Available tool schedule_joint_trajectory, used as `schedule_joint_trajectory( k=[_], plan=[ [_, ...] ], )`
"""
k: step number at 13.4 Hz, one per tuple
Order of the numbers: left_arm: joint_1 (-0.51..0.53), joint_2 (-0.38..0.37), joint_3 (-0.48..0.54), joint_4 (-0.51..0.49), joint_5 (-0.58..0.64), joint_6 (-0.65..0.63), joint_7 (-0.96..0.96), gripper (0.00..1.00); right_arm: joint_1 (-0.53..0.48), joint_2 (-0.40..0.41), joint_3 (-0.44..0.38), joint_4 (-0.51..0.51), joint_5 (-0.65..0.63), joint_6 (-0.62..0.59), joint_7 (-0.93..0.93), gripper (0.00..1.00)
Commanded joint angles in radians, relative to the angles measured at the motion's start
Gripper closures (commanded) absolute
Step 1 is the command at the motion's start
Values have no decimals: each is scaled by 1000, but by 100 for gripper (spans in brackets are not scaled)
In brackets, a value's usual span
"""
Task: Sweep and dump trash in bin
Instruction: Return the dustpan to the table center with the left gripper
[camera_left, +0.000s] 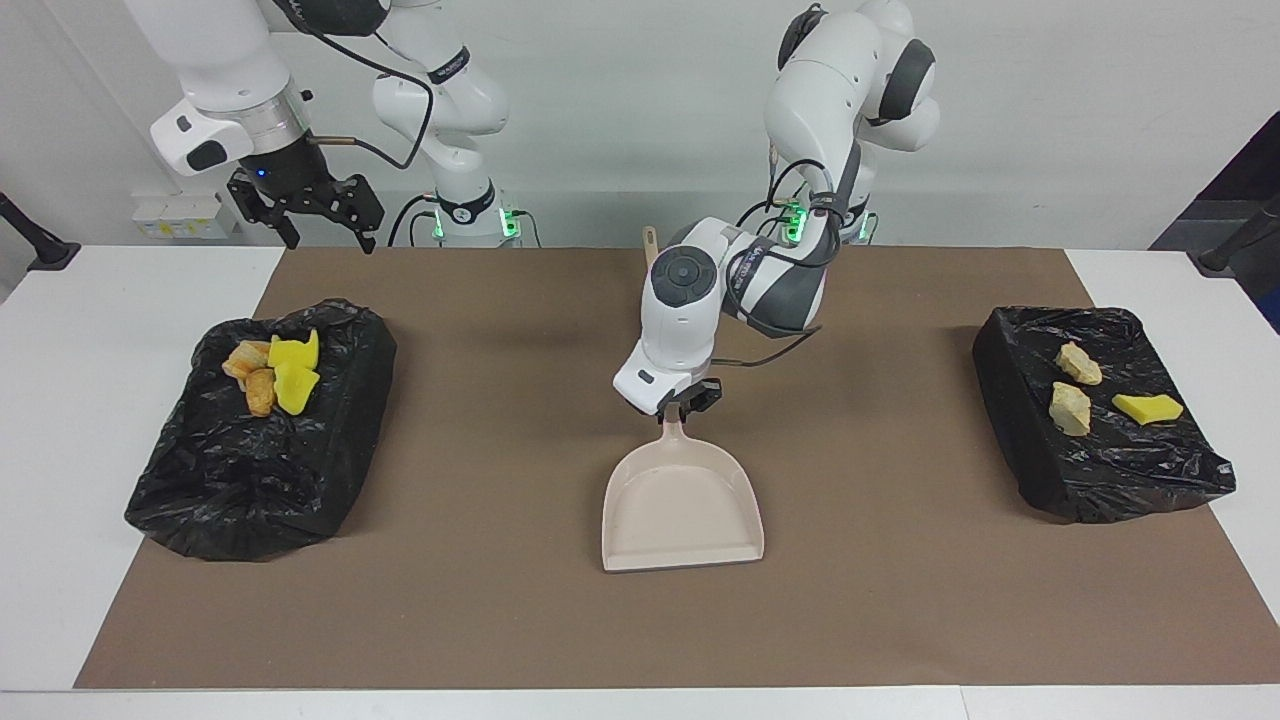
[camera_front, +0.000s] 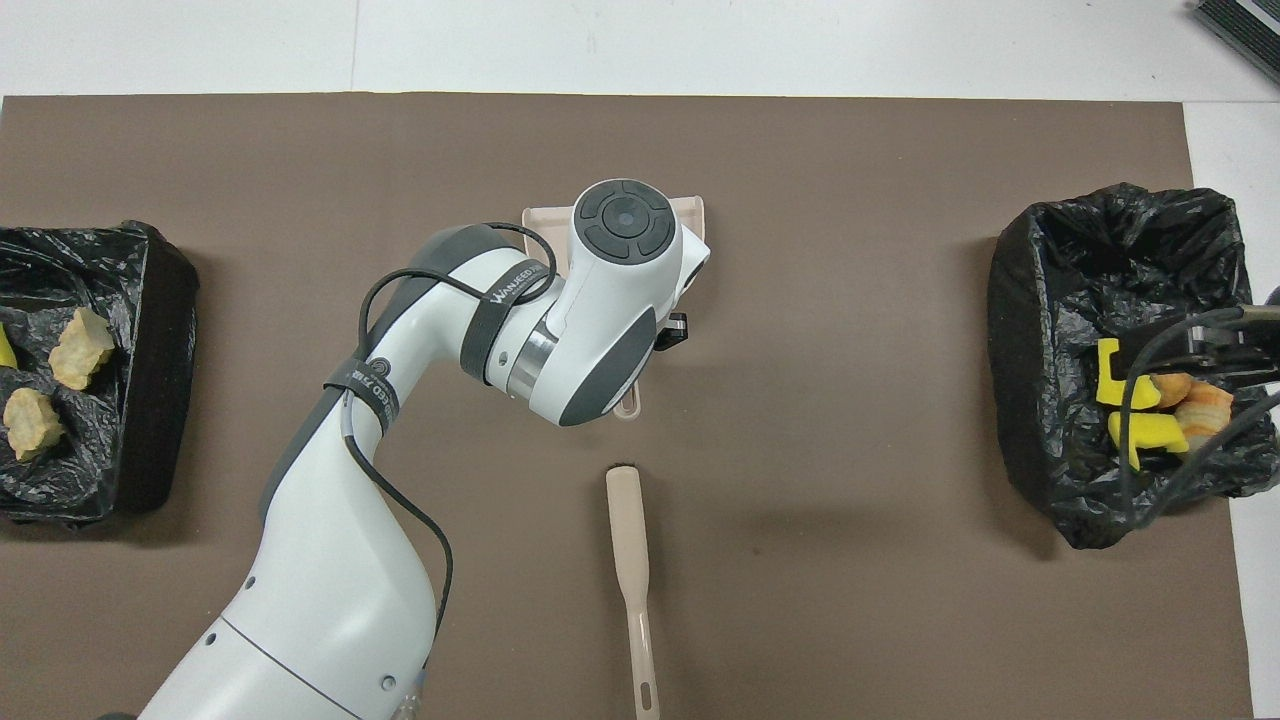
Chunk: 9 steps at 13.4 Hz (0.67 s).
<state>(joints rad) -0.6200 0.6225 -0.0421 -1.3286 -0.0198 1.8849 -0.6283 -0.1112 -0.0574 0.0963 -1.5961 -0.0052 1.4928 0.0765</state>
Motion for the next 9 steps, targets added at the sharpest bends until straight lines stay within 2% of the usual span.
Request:
schedule_joint_trajectory(
  k=[1,2,3,5,6,7,8,9],
  plan=[
    [-21,-10,21,-9,-11,14,-10,100,-8,5,5,12,21,6,16,0],
    [-21,-12,21,-9,-9,14,-10,78,-8,5,5,12,22,6,16,0],
    [-18,-12,21,-11,-3,16,-8,48,-8,5,5,12,22,6,16,0],
    [-17,-12,24,-12,17,16,-7,39,-8,5,5,12,22,6,16,0],
    [-7,-21,24,-14,38,10,-1,28,-8,5,5,12,22,6,16,0],
    [-1,-55,24,-36,64,8,8,17,-8,5,5,12,22,6,16,0],
    [9,-111,24,-96,81,10,27,1,-8,5,5,12,21,6,16,0],
    [26,-175,24,-162,95,10,71,0,-8,5,5,12,22,4,16,0]
  ],
)
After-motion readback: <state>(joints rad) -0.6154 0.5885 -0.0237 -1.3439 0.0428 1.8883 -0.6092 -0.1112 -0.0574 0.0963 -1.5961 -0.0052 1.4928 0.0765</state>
